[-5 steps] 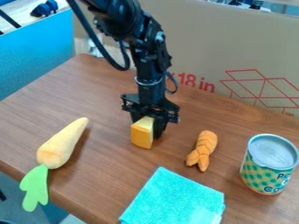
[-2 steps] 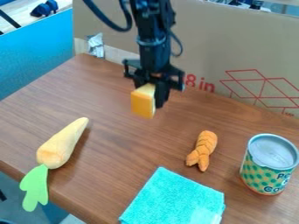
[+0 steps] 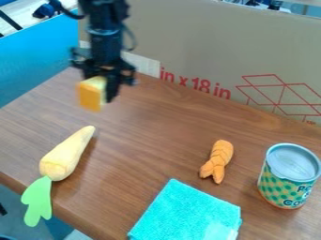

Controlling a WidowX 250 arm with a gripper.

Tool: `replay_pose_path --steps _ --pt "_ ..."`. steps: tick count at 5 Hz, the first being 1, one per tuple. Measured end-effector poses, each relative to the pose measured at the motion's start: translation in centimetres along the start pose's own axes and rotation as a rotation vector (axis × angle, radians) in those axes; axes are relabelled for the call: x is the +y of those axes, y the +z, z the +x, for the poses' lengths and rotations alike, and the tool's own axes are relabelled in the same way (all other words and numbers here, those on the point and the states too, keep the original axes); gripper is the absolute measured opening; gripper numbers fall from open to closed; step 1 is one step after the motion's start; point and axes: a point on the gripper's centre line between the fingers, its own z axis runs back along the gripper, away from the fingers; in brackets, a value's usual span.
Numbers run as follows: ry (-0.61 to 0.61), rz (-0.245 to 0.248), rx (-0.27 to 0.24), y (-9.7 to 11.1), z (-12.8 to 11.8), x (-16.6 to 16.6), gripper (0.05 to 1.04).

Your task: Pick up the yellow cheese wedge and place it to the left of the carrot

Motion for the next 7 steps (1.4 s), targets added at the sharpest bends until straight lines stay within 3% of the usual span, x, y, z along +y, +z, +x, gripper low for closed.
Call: replay_pose_path --steps 1,2,3,4,6,7 --pt "0.009 -0.026 0.018 -1.3 -2.5 5.1 0.417" --pt "0.031 -0.001 0.008 -1.9 -4.1 10.1 0.416" --pt "0.041 0.041 0.038 -3.4 -4.9 11.4 0.417" --pt "-0.016 0.028 0.068 -6.1 -4.6 9.9 0.417" --pt "-0.156 -0.169 0.01 -7.8 -4.1 4.7 0.416" --pt "-0.17 -0.14 0.012 -8.1 -3.8 4.4 0.449"
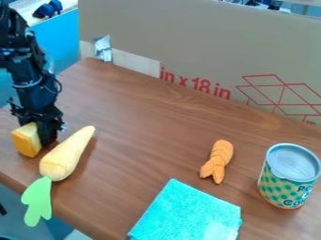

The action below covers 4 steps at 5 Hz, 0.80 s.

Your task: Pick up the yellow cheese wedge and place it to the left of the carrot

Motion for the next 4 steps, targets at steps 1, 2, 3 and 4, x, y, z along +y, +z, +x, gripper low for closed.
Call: replay_pose_path --steps 1,2,3,4 --pt "0.044 0.017 0.024 0.0 -0.5 0.5 0.776" --pt "0.087 0.033 0.006 1.1 -0.7 0.9 0.994" --pt "0.137 0.022 -0.088 3.1 -0.4 0.7 1.007" --pt "0.13 0.003 -0.184 6.2 0.4 -0.6 1.005"
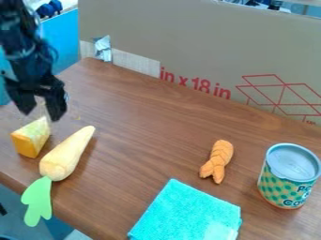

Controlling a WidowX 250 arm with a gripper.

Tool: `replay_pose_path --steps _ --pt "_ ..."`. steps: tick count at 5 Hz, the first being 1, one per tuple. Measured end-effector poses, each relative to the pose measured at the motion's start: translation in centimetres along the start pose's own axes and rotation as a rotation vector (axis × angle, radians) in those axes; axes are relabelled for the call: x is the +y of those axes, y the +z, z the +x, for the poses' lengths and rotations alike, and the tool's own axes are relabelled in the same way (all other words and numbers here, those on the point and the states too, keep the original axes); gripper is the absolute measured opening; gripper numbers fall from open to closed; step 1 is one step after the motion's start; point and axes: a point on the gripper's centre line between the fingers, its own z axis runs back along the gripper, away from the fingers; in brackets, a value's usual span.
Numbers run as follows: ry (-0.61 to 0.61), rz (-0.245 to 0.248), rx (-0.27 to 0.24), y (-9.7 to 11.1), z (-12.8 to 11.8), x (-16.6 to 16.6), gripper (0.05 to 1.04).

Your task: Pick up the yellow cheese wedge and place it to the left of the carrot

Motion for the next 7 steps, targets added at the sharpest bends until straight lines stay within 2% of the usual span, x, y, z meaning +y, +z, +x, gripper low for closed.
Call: replay_pose_path --steps 1,2,3,4,7 --pt "-0.09 -0.019 -0.064 2.7 1.1 -3.5 1.002" --pt "-0.302 0.004 -0.047 2.6 1.5 -9.1 1.001" --pt "-0.439 -0.031 -0.023 1.4 0.0 -14.1 1.001" --pt "-0.468 -0.053 0.02 0.4 -1.6 -18.6 1.001" --pt "-0.472 -0.054 0.022 0.4 -1.7 -19.0 1.001"
